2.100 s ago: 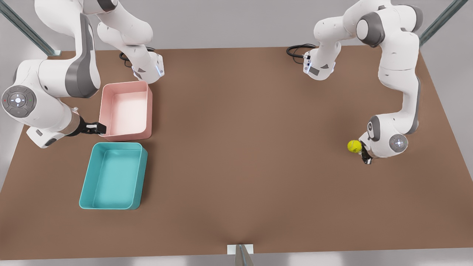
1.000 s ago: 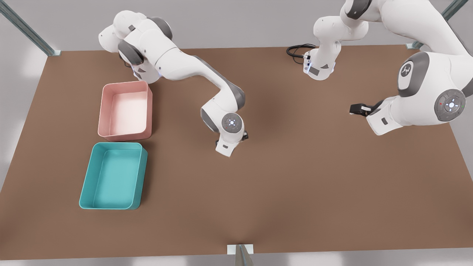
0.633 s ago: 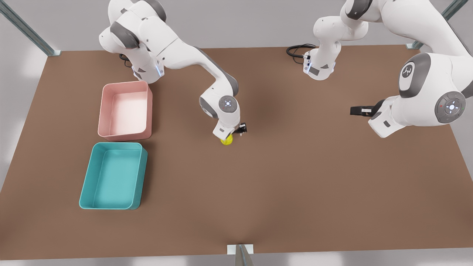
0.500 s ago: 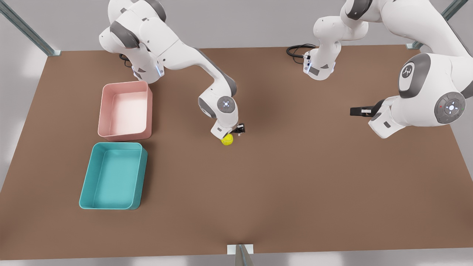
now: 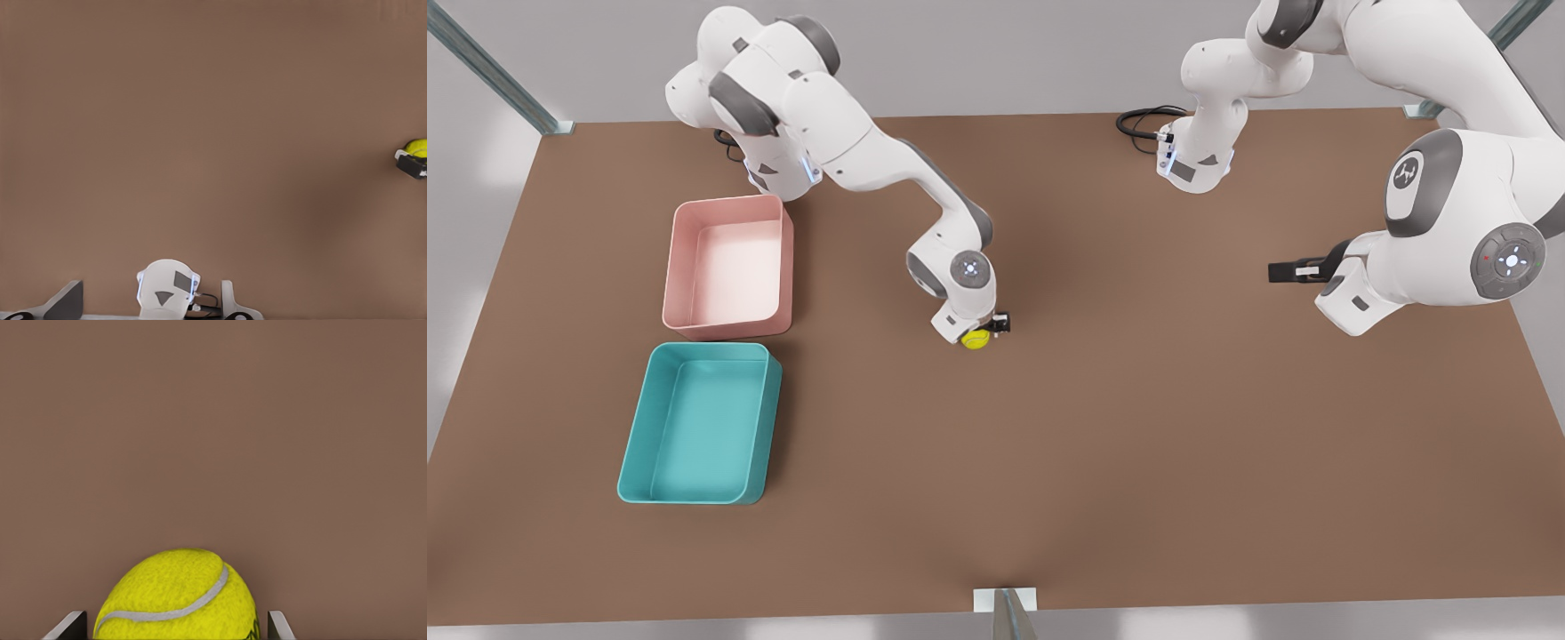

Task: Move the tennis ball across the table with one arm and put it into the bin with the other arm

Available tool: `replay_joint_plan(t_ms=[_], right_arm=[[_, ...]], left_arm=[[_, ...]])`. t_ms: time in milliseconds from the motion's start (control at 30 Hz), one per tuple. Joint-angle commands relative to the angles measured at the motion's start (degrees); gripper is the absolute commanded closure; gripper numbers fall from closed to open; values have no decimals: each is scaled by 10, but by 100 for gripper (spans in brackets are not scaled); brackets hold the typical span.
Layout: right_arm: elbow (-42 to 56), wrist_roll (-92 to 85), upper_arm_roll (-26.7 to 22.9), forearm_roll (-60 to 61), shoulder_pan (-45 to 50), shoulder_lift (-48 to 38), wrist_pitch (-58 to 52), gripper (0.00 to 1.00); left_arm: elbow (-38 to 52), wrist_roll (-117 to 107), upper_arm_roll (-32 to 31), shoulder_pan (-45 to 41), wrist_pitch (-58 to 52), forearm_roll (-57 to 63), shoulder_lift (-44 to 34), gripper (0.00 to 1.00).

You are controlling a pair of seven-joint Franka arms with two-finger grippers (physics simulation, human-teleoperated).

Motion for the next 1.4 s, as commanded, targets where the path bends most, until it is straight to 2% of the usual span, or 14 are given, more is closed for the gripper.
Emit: replay_joint_plan(t_ms=[0,100,167,233,367,567,667,800,833,900,1000,1100,1133,1367], right_arm=[[0,56,0,0,0,6,21,0],[0,56,0,0,0,8,27,0],[0,56,1,1,0,6,28,27],[1,56,1,1,0,6,28,31],[2,29,2,1,-34,-36,19,31],[46,-353,0,0,-250,-87,-145,31],[68,-620,-69,1,-309,-92,-171,31],[65,-745,-143,3,-336,-94,-192,31],[59,-749,-149,3,-343,-92,-193,30],[59,-744,-149,10,-351,-81,-193,0],[66,-742,-148,17,-351,-82,-224,0],[135,-695,-143,35,-334,-109,-371,0],[167,-619,-139,8,-319,-142,-462,0],[145,-598,-112,-9,-336,-335,-554,0]], left_arm=[[0,-36,0,0,-2,0,-1,0],[0,-37,0,-1,-2,-1,-1,0],[0,-37,0,-1,-2,-1,-1,0],[0,-37,0,-1,-1,-1,-1,0],[1,-35,1,1,1,-5,-1,0],[17,-15,-23,10,-1,-25,-2,0],[17,-17,-41,7,23,-29,-2,0],[13,-23,-44,10,17,-69,6,0],[13,-24,-44,7,17,-70,5,0],[13,-25,-44,9,17,-70,10,0],[12,-28,-44,9,17,-70,11,0],[12,-29,-44,7,17,-70,11,0],[12,-44,-44,6,17,-70,10,0],[13,-41,-45,6,17,-67,10,0]])
